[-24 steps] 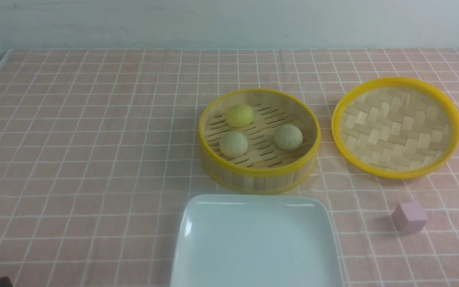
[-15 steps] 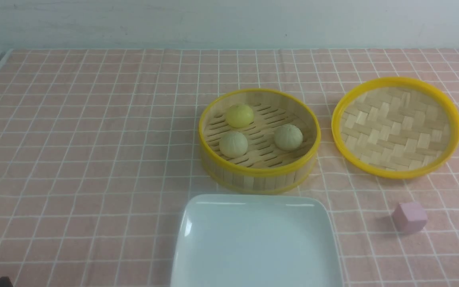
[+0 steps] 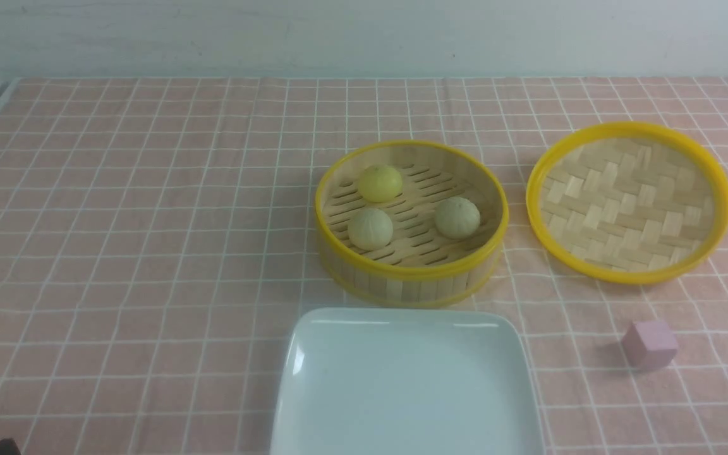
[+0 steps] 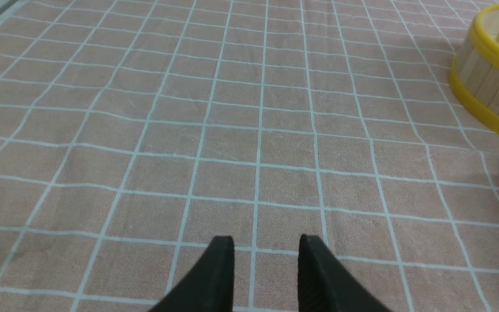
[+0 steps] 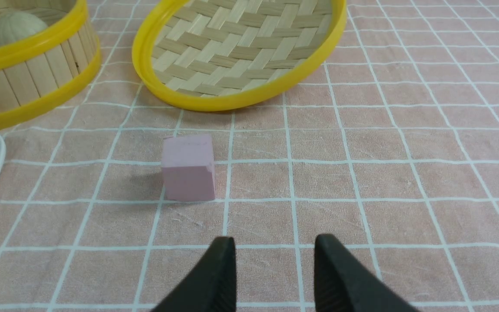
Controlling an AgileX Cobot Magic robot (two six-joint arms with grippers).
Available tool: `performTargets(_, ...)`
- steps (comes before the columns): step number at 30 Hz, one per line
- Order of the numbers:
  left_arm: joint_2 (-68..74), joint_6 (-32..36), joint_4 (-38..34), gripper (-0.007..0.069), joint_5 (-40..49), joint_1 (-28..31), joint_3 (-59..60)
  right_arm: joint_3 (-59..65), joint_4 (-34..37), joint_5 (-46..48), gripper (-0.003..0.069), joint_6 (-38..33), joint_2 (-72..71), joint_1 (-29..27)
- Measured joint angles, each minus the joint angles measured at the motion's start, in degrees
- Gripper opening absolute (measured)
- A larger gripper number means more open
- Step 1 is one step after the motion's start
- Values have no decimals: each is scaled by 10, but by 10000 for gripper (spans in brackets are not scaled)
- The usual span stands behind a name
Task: Put the steamed buns into the plate on the pink tablecloth.
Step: 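Reach toward a bun in the bamboo steamer with the right gripper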
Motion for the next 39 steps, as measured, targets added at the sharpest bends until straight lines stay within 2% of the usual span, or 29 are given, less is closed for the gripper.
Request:
performTargets(13,0,0,1,240,0,0,0,0,-1,0,239,0,0,0)
performTargets(16,0,-27,-16,240,0,0,0,0,-2,-4,239,7,0,0)
performTargets(19,0,-159,-159,240,-1,0,0,1,105,-17,239,107,0,0)
performTargets(20,0,-167,-177,240,-1,0,0,1,123,-18,239,115,0,0)
performTargets(22,0,-256,-270,240,2,0,1,2,230,-18,239,208,0,0)
performTargets(26,0,-319,-341,240,4,0,2,4,318,-20,239,284,0,0)
performTargets(30,0,-325,-340,240,-1,0,2,5,335,-24,239,295,0,0)
performTargets(34,0,-262,-332,193,20,0,-23,-26,332,-31,213,274,0,0)
performTargets(36,6,-201,-317,141,63,0,-89,-81,297,-28,155,226,13,0)
performTargets(39,62,-161,-274,57,145,0,-177,-167,232,26,47,161,76,0)
